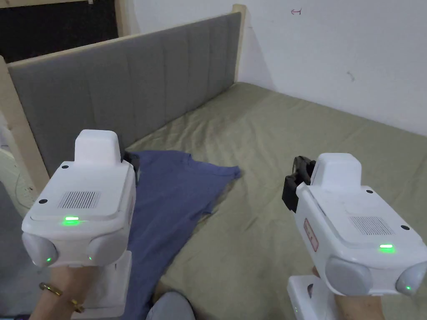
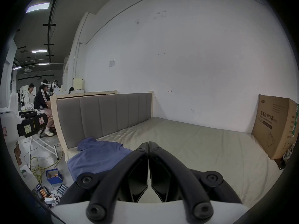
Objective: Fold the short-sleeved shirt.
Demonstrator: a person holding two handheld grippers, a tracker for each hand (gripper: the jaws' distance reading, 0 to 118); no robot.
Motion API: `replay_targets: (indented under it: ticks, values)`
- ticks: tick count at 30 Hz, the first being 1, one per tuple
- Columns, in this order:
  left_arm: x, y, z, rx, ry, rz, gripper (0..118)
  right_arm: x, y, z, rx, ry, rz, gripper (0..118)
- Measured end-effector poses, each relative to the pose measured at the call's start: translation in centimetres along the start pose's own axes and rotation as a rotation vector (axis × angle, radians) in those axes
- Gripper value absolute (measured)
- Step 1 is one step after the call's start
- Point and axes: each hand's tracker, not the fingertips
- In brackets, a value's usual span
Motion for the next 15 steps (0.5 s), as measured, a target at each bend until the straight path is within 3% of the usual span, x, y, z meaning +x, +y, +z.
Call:
replay_targets:
  ticks: [4, 7, 9, 14, 15]
  values:
    - [-0.1, -0.2, -0.4, -0.014, 0.002, 0.001, 0, -0.2, 0.0, -0.1, -0.002, 0.009, 0.003, 0]
    - [0.0, 0.0, -1.3, -0.047, -0.023, 0.015, 12, 0.0, -0.1, -0.1, -0.001, 0.011, 0.002, 0]
    - [0.1, 0.2, -2.4, -0.088, -0.07, 0.049, 35, 0.1, -0.1, -0.3, -0.004, 0.012, 0.002, 0]
    - [1.2, 0.8, -6.7, -0.146, -0.126, 0.027, 118, 0.8, -0.3, -0.8, -0.012, 0.003, -0.003, 0]
    - [1.6, 0.9, -7.8, -0.16, -0.134, 0.021, 118, 0.9, -0.3, -1.0, -0.015, -0.001, 0.0, 0]
